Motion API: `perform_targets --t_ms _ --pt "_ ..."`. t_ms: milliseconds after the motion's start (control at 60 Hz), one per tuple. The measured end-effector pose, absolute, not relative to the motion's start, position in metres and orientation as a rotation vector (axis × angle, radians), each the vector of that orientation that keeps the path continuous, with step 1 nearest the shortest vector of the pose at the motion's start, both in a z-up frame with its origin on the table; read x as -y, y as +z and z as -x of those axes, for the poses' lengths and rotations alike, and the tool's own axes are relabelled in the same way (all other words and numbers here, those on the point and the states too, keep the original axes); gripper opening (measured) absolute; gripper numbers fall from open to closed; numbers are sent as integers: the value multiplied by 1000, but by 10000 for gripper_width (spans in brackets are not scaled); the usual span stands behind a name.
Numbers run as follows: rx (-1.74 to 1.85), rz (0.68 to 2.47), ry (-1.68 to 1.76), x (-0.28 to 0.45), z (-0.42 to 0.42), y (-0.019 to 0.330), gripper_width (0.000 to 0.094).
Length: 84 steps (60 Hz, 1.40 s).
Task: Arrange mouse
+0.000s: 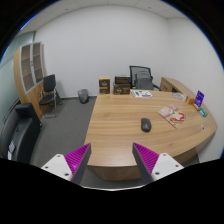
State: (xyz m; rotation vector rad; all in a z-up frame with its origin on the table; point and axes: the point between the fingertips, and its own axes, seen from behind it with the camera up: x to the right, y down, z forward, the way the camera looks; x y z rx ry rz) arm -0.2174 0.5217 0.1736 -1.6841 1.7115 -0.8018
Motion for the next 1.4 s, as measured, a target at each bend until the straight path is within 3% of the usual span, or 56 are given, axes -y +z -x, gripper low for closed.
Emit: perform_targets --t_ms 333,733,1400 --pt "-1750 1660 -842 -487 211 172 860" --pt "-1816 1654 -926 -398 202 155 870" --pt "-1783 1740 -828 -325 138 55 872"
